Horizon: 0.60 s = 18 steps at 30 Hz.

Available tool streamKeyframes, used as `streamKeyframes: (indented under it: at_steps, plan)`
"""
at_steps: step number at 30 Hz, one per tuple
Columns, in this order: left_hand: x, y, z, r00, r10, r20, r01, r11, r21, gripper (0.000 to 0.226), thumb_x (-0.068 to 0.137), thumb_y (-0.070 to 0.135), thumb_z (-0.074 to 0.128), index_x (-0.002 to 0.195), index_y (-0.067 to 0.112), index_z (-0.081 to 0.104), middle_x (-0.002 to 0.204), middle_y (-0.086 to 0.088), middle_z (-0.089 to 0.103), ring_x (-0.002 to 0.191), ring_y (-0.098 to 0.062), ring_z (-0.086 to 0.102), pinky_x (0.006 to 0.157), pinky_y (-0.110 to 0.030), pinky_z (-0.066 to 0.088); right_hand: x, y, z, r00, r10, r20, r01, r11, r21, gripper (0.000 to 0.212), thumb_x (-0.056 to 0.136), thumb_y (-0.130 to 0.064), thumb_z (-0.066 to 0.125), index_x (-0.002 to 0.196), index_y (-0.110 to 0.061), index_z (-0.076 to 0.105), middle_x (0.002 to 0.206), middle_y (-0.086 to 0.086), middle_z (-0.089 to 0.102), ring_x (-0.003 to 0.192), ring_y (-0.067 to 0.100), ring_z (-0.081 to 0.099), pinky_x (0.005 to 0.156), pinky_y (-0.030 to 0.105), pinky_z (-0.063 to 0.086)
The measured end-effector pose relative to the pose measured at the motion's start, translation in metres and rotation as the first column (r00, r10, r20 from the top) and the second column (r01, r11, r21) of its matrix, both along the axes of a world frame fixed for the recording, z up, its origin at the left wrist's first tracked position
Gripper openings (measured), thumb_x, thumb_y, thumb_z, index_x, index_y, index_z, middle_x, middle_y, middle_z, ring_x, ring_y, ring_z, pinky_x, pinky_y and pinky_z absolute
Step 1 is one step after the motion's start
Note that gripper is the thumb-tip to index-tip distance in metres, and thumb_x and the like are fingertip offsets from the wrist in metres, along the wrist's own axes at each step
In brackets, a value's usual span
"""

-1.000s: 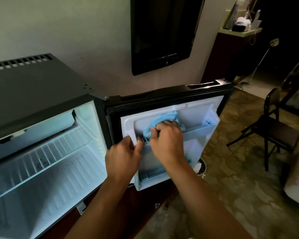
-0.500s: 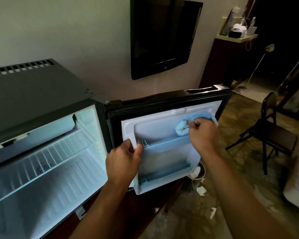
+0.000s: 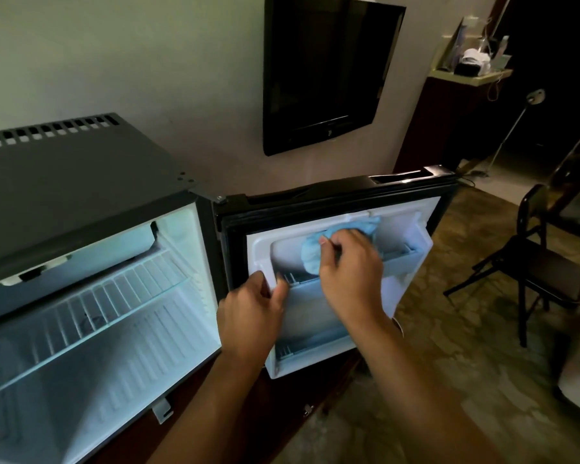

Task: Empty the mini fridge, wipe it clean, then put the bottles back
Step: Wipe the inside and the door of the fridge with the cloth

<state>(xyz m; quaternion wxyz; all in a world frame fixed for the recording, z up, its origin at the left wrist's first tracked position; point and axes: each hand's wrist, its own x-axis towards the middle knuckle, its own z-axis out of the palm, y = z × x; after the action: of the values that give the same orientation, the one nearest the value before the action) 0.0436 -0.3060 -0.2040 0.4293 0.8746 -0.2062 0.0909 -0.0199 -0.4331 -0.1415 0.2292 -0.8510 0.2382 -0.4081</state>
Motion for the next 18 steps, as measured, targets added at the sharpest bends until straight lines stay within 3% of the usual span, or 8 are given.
streamKeyframes:
  at_steps: [4, 10, 14, 18]
  plan:
    - [0.0, 0.002, -0.003, 1.0, -0.006, 0.02, 0.006, 1.0, -0.018, 0.043, 0.087, 0.049, 0.052, 0.059, 0.018, 0.041, 0.05, 0.002, 0.057, 0.048, -0.023, 0.055, 0.053, -0.034, 0.048, 0.0, 0.007, -0.005, 0.999, 0.008, -0.034, -0.009, 0.999, -0.046, 0.019, 0.09, -0.019, 0.063, 0.076, -0.008, 0.058, 0.081, 0.008, 0.062, 0.082, 0.026, 0.057, 0.076, 0.045, 0.048]
    - [0.001, 0.002, -0.004, 0.999, 0.011, 0.048, -0.01, 1.0, -0.016, 0.049, 0.088, 0.044, 0.059, 0.056, 0.022, 0.028, 0.043, 0.004, 0.044, 0.042, -0.02, 0.037, 0.048, -0.028, 0.026, -0.006, -0.019, -0.009, 0.948, -0.252, -0.194, 0.239, 0.967, -0.085, 0.031, 0.088, -0.046, 0.057, 0.082, -0.016, 0.065, 0.089, 0.003, 0.068, 0.093, 0.026, 0.058, 0.085, 0.041, 0.04]
    - [0.002, 0.0, -0.002, 0.999, 0.021, 0.034, -0.021, 1.0, -0.014, 0.05, 0.086, 0.042, 0.062, 0.054, 0.023, 0.028, 0.041, 0.007, 0.036, 0.04, -0.006, 0.033, 0.047, -0.02, 0.021, -0.009, -0.04, -0.006, 0.937, -0.269, -0.221, 0.287, 0.957, 0.05, 0.032, 0.089, -0.046, 0.055, 0.083, -0.017, 0.066, 0.087, 0.003, 0.069, 0.093, 0.026, 0.06, 0.09, 0.041, 0.04]
    - [0.002, -0.001, -0.002, 1.0, 0.023, 0.003, -0.023, 0.999, -0.035, 0.047, 0.082, 0.051, 0.051, 0.053, 0.021, 0.031, 0.043, 0.004, 0.048, 0.041, -0.012, 0.042, 0.047, -0.023, 0.029, -0.003, -0.05, -0.006, 0.936, -0.271, -0.222, 0.293, 0.953, 0.072, 0.033, 0.093, -0.04, 0.05, 0.079, -0.013, 0.063, 0.083, 0.005, 0.067, 0.086, 0.026, 0.061, 0.09, 0.041, 0.041]
